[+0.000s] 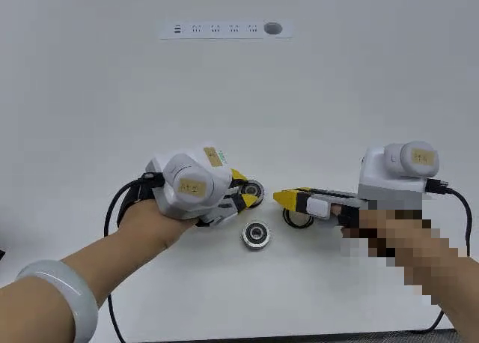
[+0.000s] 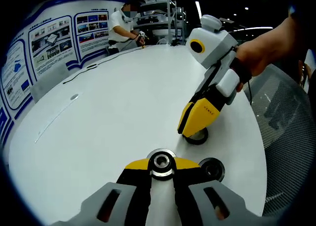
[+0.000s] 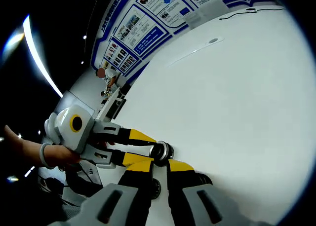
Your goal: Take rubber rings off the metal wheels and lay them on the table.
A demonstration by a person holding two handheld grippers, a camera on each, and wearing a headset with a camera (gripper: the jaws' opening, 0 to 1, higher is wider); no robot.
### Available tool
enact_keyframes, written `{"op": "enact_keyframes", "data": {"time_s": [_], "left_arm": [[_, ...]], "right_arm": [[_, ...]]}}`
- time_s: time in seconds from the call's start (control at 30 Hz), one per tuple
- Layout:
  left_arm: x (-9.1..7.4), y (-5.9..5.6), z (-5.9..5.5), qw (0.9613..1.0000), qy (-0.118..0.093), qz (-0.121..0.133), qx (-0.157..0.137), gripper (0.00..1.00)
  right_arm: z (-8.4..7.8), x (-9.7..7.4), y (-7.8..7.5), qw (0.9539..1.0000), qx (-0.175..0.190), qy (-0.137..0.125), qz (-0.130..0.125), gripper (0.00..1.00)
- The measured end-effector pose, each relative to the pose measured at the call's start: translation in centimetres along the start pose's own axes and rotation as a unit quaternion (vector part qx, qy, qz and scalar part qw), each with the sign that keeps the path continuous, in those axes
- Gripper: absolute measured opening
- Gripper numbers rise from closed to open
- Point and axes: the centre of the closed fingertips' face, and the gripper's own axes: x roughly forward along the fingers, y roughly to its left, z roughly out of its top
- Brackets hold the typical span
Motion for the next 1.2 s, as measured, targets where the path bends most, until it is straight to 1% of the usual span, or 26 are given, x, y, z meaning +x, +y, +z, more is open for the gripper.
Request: {"op": "enact_keyframes", "data": {"time_s": [0.07,0.27,0.3,0.5,0.87,1.0,1.1,1.2], "left_arm": [[0.1,-0.1,-0.1,1.0,0.003,-0.002,0.001,0.16],[0.2,-0.1,-0.1,1.0,0.001,-0.003,0.0,0.15],[0.2,0.0,-0.2,1.0,0.003,-0.002,-0.001,0.14],[0.3,0.1,-0.1,1.0,0.003,-0.005,0.006,0.13],[0.3,0.0,-0.1,0.9999,0.004,-0.006,0.008,0.13],[0.3,0.0,-0.1,0.9999,0.003,-0.006,0.008,0.13],[0.3,0.0,-0.1,1.0,0.003,-0.006,0.007,0.13],[0.3,0.0,-0.1,1.0,0.003,-0.006,0.006,0.13]], "right_arm": [[0.0,0.3,-0.1,1.0,0.002,0.002,0.001,0.12],[0.3,1.0,-0.5,0.9999,0.009,0.006,0.005,0.14],[0.2,1.1,-0.4,0.9999,0.012,0.008,0.008,0.14],[0.1,1.9,-0.4,0.9998,0.014,0.015,0.009,0.17],[0.0,3.0,-0.8,0.9994,0.017,0.027,0.012,0.18],[-0.1,3.3,-1.0,0.9991,0.026,0.031,0.013,0.18],[-0.1,3.4,-0.7,0.9987,0.038,0.029,0.019,0.19],[-0.3,3.6,-0.4,0.9981,0.047,0.034,0.023,0.19]]}}
